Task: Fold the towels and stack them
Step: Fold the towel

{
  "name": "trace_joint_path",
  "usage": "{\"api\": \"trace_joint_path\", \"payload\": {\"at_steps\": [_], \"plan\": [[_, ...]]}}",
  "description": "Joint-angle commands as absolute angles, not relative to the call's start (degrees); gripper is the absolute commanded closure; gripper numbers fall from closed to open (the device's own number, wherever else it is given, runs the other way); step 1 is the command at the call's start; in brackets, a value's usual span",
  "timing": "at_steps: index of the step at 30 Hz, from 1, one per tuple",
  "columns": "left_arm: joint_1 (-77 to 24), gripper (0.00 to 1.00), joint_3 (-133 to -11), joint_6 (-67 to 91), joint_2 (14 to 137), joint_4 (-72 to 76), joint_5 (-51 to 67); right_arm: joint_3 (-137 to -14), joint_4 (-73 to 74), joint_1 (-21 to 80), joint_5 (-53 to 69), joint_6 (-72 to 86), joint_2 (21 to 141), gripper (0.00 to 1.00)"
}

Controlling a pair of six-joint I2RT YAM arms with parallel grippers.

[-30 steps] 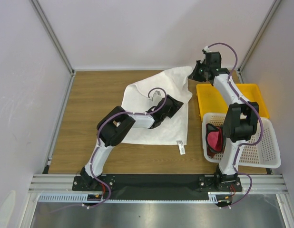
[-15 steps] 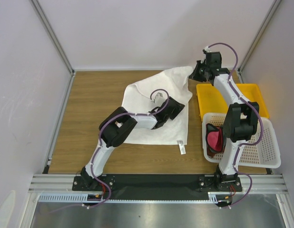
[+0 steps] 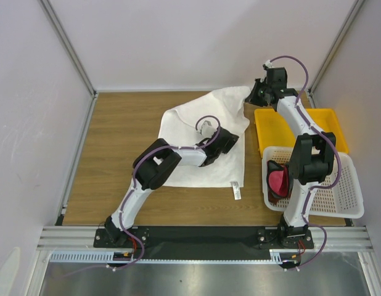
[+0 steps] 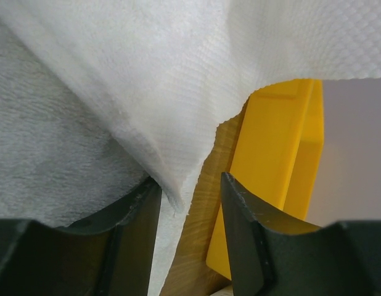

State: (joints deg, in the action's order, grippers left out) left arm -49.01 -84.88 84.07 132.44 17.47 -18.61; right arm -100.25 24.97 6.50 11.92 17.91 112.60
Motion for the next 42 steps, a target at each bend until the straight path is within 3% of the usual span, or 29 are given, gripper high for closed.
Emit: {"api": "trace_joint_path", "payload": {"at_steps": [1, 3, 6, 7, 9, 16, 33, 42], "plan": [[-49.22, 0.53, -87.89, 85.78, 134.21, 16.61, -20.13, -100.55, 23.47, 6.15, 10.81, 17.75, 110.74, 1.00], [-49.13, 0.57, -88.33, 85.87, 134.47, 16.09, -20.04, -100.63, 23.64, 6.15, 10.81, 17.67, 110.92, 1.00], [-48.96, 0.78, -88.59, 85.78, 134.56, 15.38, -20.13, -100.63, 23.73, 6.15, 10.72, 17.67, 111.27, 1.00], [-48.61, 0.90, -88.59, 85.69, 134.47, 15.21, -20.04, -100.63, 23.64, 6.15, 10.64, 17.58, 111.27, 1.00], [-48.08, 1.00, -88.51, 85.35, 134.30, 14.94, -19.69, -100.81, 23.82, 5.98, 10.55, 17.49, 111.44, 1.00], [-43.69, 1.00, -85.26, 77.80, 126.23, 12.49, -17.32, -102.82, 25.13, 5.89, 9.93, 16.79, 112.06, 1.00], [-24.28, 1.00, -71.11, 53.72, 89.23, 3.35, -8.53, -106.00, 26.02, 6.24, 13.63, 21.17, 108.90, 1.00], [-12.40, 1.00, -77.85, 47.90, 89.02, -1.56, 1.30, -102.22, 26.46, 7.29, 12.66, 25.93, 105.13, 1.00]]}}
